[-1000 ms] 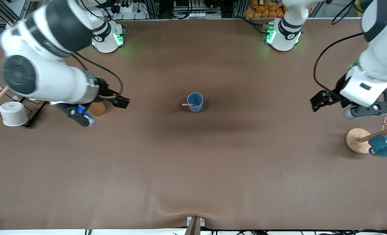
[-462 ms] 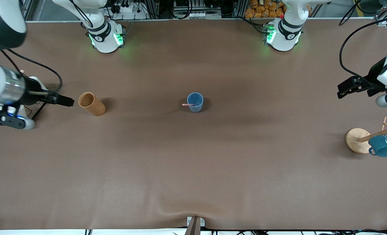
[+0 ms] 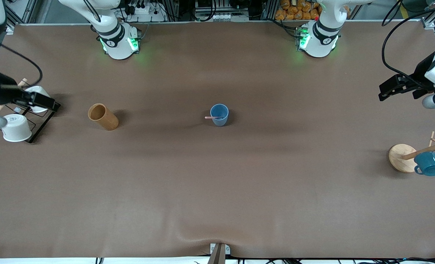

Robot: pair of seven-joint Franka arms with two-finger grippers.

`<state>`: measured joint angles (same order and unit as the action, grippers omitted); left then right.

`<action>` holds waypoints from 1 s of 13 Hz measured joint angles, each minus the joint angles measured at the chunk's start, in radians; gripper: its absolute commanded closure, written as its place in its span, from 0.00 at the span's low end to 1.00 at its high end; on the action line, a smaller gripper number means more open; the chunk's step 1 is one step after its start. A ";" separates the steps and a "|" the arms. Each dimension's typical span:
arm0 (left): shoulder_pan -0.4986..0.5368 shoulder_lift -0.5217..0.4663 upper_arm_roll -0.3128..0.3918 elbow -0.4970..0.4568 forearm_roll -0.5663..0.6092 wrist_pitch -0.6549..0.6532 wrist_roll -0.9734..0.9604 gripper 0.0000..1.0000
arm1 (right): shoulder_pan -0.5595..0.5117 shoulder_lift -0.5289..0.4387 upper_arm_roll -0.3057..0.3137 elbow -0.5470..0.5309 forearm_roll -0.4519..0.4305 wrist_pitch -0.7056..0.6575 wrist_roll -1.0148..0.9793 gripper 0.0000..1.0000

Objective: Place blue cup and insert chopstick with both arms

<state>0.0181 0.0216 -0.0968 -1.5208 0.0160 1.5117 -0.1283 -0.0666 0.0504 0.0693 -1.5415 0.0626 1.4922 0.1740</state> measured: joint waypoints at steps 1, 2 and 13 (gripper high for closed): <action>0.000 -0.004 0.000 0.000 -0.001 -0.006 0.000 0.00 | 0.002 -0.047 -0.009 -0.062 0.003 0.025 -0.009 0.00; 0.000 -0.009 0.000 0.000 -0.001 -0.012 0.000 0.00 | 0.006 -0.076 -0.012 -0.101 0.005 0.039 -0.011 0.00; -0.005 -0.044 0.004 0.002 -0.003 -0.022 0.001 0.00 | 0.032 -0.066 -0.018 -0.046 0.003 0.077 -0.030 0.00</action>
<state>0.0131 -0.0223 -0.0925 -1.5188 0.0129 1.4894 -0.1278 -0.0341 -0.0160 0.0518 -1.5870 0.0652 1.5689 0.1437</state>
